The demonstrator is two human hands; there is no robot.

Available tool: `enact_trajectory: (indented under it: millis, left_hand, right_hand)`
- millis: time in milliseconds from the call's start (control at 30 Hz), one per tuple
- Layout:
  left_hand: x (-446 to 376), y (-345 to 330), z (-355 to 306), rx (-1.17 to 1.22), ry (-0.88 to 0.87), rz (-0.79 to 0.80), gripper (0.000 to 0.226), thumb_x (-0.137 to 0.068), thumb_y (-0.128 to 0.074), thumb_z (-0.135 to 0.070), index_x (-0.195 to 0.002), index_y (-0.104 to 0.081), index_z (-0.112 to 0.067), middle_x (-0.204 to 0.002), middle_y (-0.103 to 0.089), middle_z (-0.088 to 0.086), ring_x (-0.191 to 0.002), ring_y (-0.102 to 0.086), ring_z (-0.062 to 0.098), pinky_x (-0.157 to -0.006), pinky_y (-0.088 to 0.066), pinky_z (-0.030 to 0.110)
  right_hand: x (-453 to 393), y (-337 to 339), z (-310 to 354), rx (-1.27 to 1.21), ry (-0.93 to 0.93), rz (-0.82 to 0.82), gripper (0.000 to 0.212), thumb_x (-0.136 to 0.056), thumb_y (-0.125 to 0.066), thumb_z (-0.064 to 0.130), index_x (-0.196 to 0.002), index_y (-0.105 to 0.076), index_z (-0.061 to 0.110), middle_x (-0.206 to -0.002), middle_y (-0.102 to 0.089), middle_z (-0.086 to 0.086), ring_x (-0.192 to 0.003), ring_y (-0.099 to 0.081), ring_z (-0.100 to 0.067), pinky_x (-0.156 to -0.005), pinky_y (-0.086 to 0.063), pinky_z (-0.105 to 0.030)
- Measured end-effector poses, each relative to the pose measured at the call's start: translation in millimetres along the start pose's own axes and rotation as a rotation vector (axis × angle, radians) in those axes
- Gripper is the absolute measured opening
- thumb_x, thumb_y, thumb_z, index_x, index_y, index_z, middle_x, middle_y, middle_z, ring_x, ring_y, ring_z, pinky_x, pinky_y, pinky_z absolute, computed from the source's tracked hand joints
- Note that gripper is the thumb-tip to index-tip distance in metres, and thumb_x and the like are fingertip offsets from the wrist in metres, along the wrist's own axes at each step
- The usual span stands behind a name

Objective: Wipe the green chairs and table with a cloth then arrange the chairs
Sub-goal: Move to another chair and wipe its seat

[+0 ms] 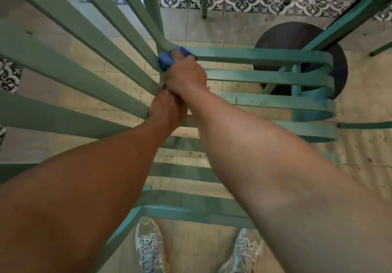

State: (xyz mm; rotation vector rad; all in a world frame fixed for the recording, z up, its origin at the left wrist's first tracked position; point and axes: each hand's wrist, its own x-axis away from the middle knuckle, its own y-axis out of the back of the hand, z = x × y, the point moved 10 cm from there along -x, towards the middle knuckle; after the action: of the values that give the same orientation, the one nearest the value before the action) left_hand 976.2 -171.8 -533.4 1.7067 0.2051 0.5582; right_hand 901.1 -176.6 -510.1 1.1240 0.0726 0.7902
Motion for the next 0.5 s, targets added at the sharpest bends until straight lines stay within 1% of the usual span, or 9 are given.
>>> enact_trajectory:
  millis: [33,100,167,233,300,367,400,433,500]
  left_hand:
    - [-4,3,0,0.049,-0.012,-0.012,0.036,-0.099,-0.047,-0.022,-0.131,-0.053,-0.005,-0.129,-0.056,0.019,-0.124,-0.045,0.034,-0.108,-0.028,0.037]
    - [-8,12,-3,0.078,-0.065,-0.086,0.039,-0.096,-0.053,-0.031,-0.126,-0.055,-0.006,-0.122,-0.059,0.017,-0.118,-0.045,0.034,-0.107,-0.025,0.038]
    - [-8,13,-4,0.079,-0.090,-0.072,0.041,-0.096,-0.053,-0.035,-0.126,-0.054,-0.007,-0.121,-0.059,0.016,-0.117,-0.045,0.033,-0.107,-0.026,0.039]
    - [-7,13,-5,0.097,-0.101,-0.087,0.040,-0.096,-0.054,-0.035,-0.124,-0.054,-0.007,-0.119,-0.059,0.016,-0.115,-0.046,0.033,-0.106,-0.027,0.039]
    - [-7,15,-6,0.102,-0.107,-0.109,0.040,-0.096,-0.053,-0.034,-0.125,-0.054,-0.006,-0.120,-0.059,0.016,-0.116,-0.045,0.032,-0.106,-0.028,0.039]
    - [-7,14,-4,0.112,-0.097,-0.111,0.039,-0.096,-0.053,-0.033,-0.125,-0.053,-0.007,-0.121,-0.058,0.015,-0.117,-0.044,0.032,-0.107,-0.028,0.038]
    - [-6,15,-3,0.118,-0.099,-0.122,0.038,-0.096,-0.054,-0.033,-0.124,-0.054,-0.007,-0.120,-0.058,0.014,-0.117,-0.044,0.031,-0.106,-0.028,0.038]
    - [-6,15,-4,0.109,-0.105,-0.123,0.037,-0.096,-0.055,-0.033,-0.123,-0.054,-0.008,-0.119,-0.058,0.014,-0.117,-0.044,0.031,-0.106,-0.029,0.038]
    - [-8,12,-3,0.108,-0.106,-0.101,0.038,-0.093,-0.058,-0.033,-0.121,-0.056,-0.008,-0.117,-0.059,0.015,-0.116,-0.045,0.033,-0.104,-0.031,0.040]
  right_hand:
    - [9,12,-24,0.027,-0.011,-0.063,0.042,-0.095,-0.045,0.028,-0.137,-0.039,0.028,-0.123,-0.048,-0.014,-0.107,-0.055,-0.035,-0.082,-0.042,-0.040]
    - [41,53,-100,0.117,-0.085,-0.248,0.039,-0.097,-0.044,0.029,-0.135,-0.041,0.024,-0.118,-0.049,-0.016,-0.097,-0.058,-0.037,-0.074,-0.040,-0.038]
    - [85,104,-193,0.189,-0.251,-0.405,0.042,-0.098,-0.044,0.029,-0.137,-0.041,0.016,-0.124,-0.049,-0.024,-0.102,-0.057,-0.042,-0.080,-0.043,-0.043]
    - [131,148,-280,0.212,-0.530,-0.459,0.045,-0.097,-0.042,0.032,-0.136,-0.038,0.010,-0.126,-0.048,-0.030,-0.110,-0.052,-0.048,-0.087,-0.043,-0.051]
    - [161,161,-322,0.224,-0.730,-0.395,0.046,-0.095,-0.044,0.031,-0.133,-0.038,0.006,-0.126,-0.048,-0.031,-0.114,-0.049,-0.050,-0.091,-0.041,-0.054]
    - [168,149,-315,0.208,-0.772,-0.419,0.047,-0.095,-0.045,0.027,-0.135,-0.036,0.004,-0.129,-0.045,-0.029,-0.116,-0.048,-0.049,-0.090,-0.041,-0.052]
    - [159,138,-293,0.199,-0.721,-0.470,0.048,-0.095,-0.044,0.026,-0.136,-0.035,0.003,-0.131,-0.044,-0.028,-0.116,-0.049,-0.046,-0.088,-0.042,-0.050]
    - [141,120,-256,0.185,-0.608,-0.479,0.047,-0.095,-0.042,0.026,-0.136,-0.036,0.004,-0.131,-0.045,-0.025,-0.114,-0.052,-0.041,-0.084,-0.042,-0.046]
    - [104,63,-163,0.058,-0.312,-0.342,0.041,-0.096,-0.042,0.026,-0.133,-0.041,0.010,-0.127,-0.048,-0.018,-0.105,-0.054,-0.028,-0.078,-0.040,-0.039]
